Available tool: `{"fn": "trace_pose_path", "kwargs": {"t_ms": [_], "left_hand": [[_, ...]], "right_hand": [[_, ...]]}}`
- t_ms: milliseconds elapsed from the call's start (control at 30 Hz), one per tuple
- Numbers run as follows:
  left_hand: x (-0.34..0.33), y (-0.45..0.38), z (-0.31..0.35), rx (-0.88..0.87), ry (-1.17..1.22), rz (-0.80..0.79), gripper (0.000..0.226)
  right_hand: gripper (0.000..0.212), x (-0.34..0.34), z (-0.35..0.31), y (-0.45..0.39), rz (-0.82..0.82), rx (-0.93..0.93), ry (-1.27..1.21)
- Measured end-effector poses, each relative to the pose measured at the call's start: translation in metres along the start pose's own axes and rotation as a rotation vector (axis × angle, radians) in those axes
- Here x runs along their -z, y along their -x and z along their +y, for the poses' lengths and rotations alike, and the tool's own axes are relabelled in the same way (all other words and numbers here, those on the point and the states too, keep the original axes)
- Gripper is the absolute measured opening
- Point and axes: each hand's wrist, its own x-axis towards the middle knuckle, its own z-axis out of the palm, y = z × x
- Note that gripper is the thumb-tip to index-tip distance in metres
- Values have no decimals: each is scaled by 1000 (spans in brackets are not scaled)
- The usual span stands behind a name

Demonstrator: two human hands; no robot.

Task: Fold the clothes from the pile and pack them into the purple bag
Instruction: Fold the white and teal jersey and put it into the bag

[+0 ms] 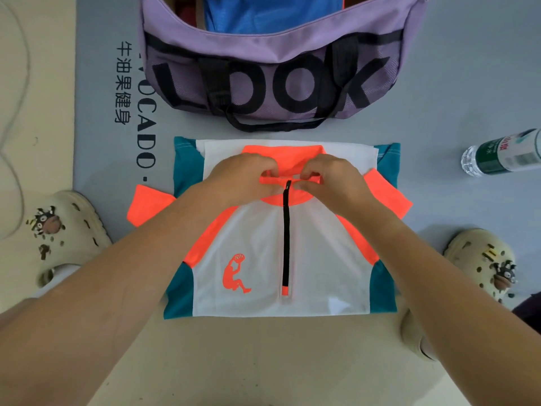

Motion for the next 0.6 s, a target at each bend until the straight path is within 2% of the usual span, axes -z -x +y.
{"fn": "trace_pose_path", "kwargs": {"t_ms": [100, 200, 267, 367, 433, 533, 600], "left_hand": [[-3, 0, -2, 34, -32, 126, 13], [-14, 3, 5, 89, -158, 197, 20], [-27, 10, 16, 76, -269, 337, 29], [-59, 26, 43, -177, -342, 505, 29], [-84, 33, 60, -249, -380, 435, 38], [-114, 40, 75, -81, -408, 157, 68], [-125, 41, 77, -7, -401, 117, 81]], "right_hand": [[23, 3, 5, -9, -47, -57, 164], [31, 4, 7, -9, -77, -44, 272], [37, 7, 11, -1, 46, -19, 202], [38, 19, 33, 23, 306, -134, 135], [47, 26, 56, 41, 275, -313, 224], [73, 24, 77, 66, 157, -568, 322], [72, 22, 84, 71, 141, -669, 247]]}}
